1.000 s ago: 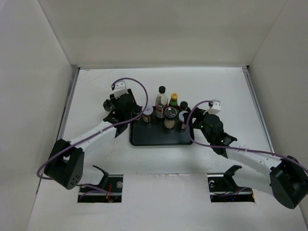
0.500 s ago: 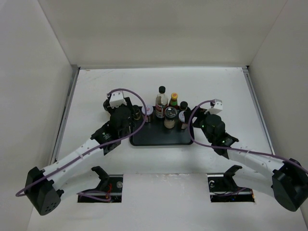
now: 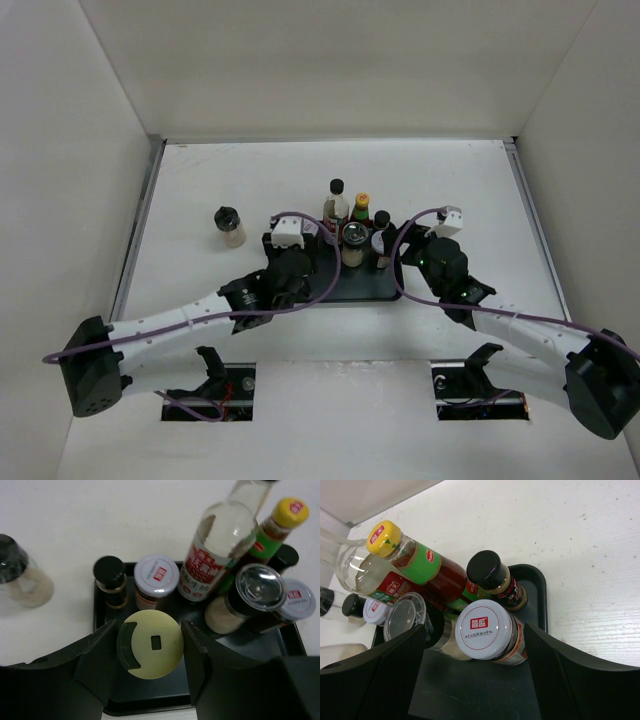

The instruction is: Organize the condiment bottles

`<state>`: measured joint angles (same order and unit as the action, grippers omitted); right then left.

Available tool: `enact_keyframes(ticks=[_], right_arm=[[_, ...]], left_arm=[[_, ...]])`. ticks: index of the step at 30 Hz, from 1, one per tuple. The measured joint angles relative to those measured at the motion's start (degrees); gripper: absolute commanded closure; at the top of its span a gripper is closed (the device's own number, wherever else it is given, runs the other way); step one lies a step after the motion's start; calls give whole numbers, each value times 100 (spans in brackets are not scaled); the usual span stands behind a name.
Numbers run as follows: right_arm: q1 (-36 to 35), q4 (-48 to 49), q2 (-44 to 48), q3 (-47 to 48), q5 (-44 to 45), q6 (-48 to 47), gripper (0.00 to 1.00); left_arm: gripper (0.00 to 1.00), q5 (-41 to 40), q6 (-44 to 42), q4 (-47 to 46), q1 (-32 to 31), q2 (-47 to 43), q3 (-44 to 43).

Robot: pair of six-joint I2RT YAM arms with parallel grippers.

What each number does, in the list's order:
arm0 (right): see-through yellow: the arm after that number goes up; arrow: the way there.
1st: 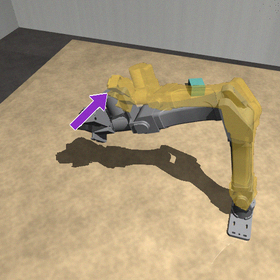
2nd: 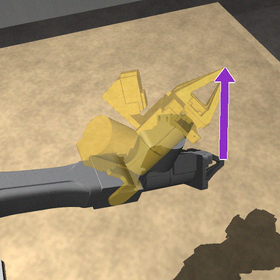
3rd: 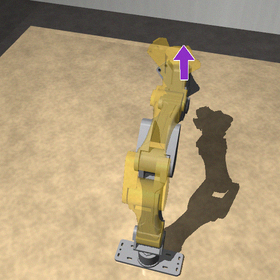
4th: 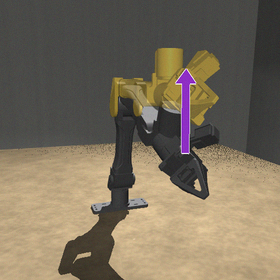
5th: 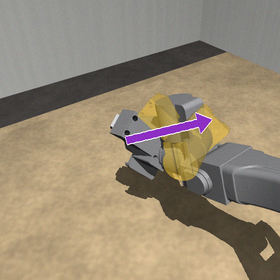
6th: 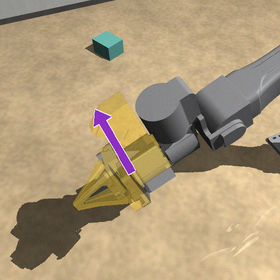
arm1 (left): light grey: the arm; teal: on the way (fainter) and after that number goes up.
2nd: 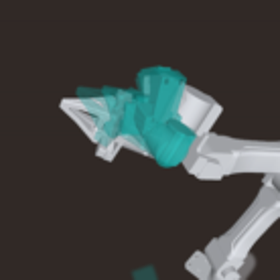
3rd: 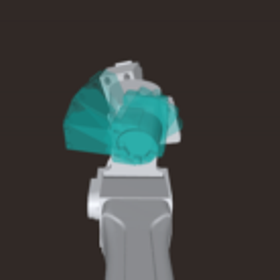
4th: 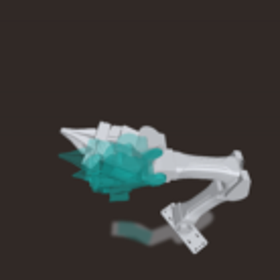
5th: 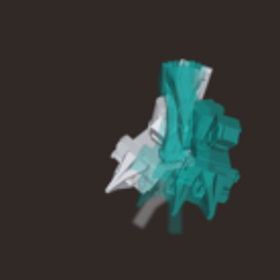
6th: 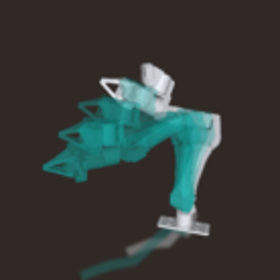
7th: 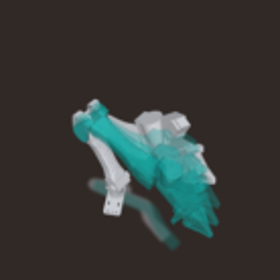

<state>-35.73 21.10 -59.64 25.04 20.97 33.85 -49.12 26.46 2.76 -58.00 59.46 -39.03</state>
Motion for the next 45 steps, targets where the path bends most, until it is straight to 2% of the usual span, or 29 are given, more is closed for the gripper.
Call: enact_keyframes(ticks=[12,17,22,25,28,31,35,40,45], right_arm=[[0,0,0,0,0,0,18],[0,-2,0,0,0,0,18],[2,-2,7,0,0,0,18],[0,-2,7,0,0,0,18],[0,0,7,0,0,0,17],[2,-2,7,0,-2,0,17],[2,-2,7,0,0,0,17],[2,-2,7,0,0,-2,17],[2,-2,7,0,-2,0,17]], left_arm=[[63,669,234,-1174,-125,1777,74],[55,758,181,-1447,-52,2127,50],[54,752,160,-1644,2,2247,39],[50,776,131,-1729,63,2271,37],[35,787,72,-1781,138,2284,37],[28,785,-2,-1847,173,2271,37],[27,787,-96,-1843,181,2013,39],[30,715,-192,-1845,295,1204,116],[30,424,-216,-1628,815,573,175]])
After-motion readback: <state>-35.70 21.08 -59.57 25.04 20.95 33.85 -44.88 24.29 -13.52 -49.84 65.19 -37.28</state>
